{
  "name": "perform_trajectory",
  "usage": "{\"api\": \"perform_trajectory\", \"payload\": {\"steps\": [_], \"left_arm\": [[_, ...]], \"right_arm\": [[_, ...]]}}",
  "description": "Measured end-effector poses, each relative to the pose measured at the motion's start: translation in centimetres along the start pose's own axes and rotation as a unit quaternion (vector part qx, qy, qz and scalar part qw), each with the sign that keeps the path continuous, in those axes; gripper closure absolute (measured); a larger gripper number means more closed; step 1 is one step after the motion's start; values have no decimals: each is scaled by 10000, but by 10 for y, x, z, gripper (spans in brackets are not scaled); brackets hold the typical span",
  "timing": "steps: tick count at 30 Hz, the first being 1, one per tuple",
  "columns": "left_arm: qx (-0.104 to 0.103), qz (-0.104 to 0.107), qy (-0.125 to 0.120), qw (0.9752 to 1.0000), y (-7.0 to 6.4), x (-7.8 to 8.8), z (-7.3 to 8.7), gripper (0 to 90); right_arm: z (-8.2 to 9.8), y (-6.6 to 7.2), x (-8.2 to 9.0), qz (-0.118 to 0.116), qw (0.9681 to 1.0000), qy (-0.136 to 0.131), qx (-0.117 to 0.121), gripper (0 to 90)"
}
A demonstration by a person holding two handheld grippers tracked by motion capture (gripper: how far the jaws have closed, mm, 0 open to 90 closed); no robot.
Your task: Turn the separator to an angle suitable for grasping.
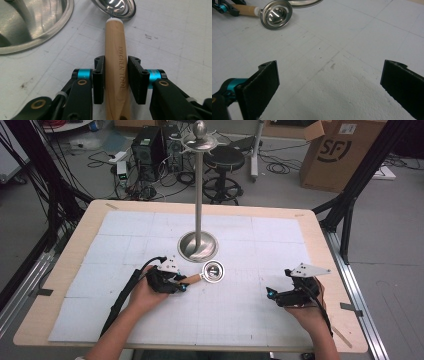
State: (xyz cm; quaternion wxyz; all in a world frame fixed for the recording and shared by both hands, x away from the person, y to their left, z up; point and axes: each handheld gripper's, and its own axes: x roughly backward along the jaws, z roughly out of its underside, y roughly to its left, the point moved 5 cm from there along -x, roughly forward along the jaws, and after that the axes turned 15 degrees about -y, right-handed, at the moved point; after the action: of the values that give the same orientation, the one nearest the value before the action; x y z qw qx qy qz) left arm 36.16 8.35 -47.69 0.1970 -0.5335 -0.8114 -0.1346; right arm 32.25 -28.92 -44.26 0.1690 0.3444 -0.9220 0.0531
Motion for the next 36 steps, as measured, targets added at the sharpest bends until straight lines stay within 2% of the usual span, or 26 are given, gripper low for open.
{"api": "perform_trajectory", "payload": {"steps": [2, 3, 7, 14, 15, 18, 29, 31, 36], "left_arm": [[-38, -134, 1, 9999, 1, 0, 0, 589], [20, -89, -2, 10000, 1, 0, 0, 574], [-42, -14, -28, 10000, -1, -1, 0, 663], [-16, 26, -8, 10000, -1, -1, 0, 677], [16, 9, 5, 10000, 0, -1, 0, 677], [203, 131, -80, 9997, 1, 0, 1, 691], [392, 321, -115, 9987, 0, 1, 1, 701], [427, 473, -127, 9979, -2, 0, 1, 701], [343, 840, -136, 9958, -13, -5, -1, 700]], "right_arm": [[0, 0, 0, 2, 10000, 5, 0, 7], [0, 0, 0, 3, 10000, 5, 16, 7], [2, 0, -1, 1, 10000, 50, 18, 7], [1, 2, -2, -15, 10000, 46, 45, 7], [1, 2, -2, -22, 10000, 52, 53, 7], [1, 1, -1, -16, 10000, 48, 32, 7], [2, 0, -1, -37, 10000, 42, 43, 7], [2, 1, -1, -42, 10000, 50, 29, 7], [1, 1, -1, -46, 10000, 44, 16, 7]]}}
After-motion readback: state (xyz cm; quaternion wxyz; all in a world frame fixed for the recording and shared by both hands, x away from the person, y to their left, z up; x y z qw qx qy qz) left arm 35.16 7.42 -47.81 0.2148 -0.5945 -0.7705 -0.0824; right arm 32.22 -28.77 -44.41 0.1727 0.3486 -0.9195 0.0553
